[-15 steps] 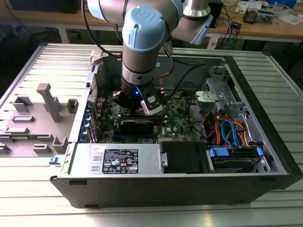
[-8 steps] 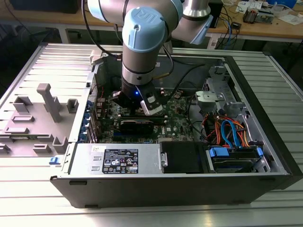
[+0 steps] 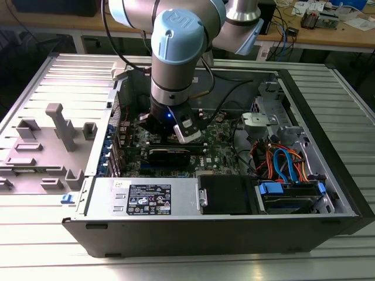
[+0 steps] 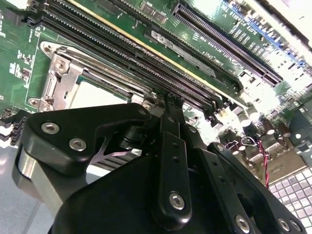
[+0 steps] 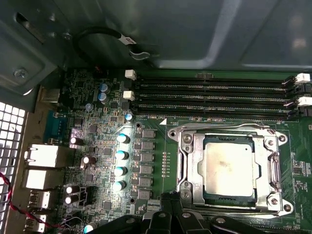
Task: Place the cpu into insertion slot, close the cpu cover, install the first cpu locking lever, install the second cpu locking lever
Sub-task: 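Install the second cpu locking lever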
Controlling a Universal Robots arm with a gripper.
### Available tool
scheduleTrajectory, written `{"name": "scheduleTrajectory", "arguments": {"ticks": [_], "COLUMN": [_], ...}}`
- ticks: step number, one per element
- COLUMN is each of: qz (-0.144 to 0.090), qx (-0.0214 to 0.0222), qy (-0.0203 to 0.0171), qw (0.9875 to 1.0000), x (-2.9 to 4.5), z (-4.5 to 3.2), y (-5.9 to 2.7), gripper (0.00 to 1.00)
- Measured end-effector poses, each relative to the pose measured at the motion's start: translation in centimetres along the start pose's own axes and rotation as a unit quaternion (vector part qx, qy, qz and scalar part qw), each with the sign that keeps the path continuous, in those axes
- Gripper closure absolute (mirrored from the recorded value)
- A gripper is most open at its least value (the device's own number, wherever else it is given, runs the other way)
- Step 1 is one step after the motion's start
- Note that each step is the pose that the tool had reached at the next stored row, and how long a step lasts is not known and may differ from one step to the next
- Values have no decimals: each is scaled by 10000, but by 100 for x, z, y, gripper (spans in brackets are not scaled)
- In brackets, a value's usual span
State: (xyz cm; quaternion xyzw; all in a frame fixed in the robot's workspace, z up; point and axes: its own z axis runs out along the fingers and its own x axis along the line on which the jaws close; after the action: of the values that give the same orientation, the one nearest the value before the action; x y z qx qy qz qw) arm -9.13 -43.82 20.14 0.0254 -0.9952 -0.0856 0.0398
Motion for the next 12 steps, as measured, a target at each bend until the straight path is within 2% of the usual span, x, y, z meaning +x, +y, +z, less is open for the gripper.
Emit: {"name": "scheduleTrajectory", "arguments": {"ticks": [2,6,10,12], "qz": [1,1,0,-3], "qx": [15,11,-6,-32], "qy": [1,0,-1,-1], "qw": [10000,10000,10000,10000], "x": [1,1,9,20], "z": [-9,-12,-10,-9], "y": [0,2,7,10], "gripper": [89,89,89,89]}}
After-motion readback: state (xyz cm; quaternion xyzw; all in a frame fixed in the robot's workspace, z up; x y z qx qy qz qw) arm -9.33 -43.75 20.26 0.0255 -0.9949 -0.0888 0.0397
